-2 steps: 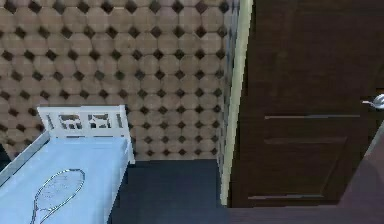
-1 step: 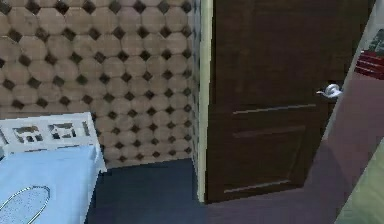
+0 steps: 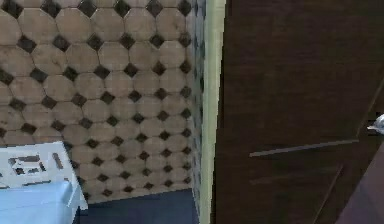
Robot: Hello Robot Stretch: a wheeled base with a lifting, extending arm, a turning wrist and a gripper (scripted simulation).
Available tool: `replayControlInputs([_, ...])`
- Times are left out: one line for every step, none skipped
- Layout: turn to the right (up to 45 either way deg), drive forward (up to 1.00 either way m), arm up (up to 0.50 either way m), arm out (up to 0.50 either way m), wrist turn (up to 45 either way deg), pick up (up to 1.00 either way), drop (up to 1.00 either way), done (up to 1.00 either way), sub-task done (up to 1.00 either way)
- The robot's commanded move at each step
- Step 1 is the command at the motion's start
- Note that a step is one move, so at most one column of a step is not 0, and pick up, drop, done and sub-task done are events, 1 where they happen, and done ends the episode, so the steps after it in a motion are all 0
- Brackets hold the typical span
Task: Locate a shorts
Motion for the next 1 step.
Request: replayControlInputs([33.0,0.0,0.0,0.0,0.0,0.0,0.0,0.0,0.0])
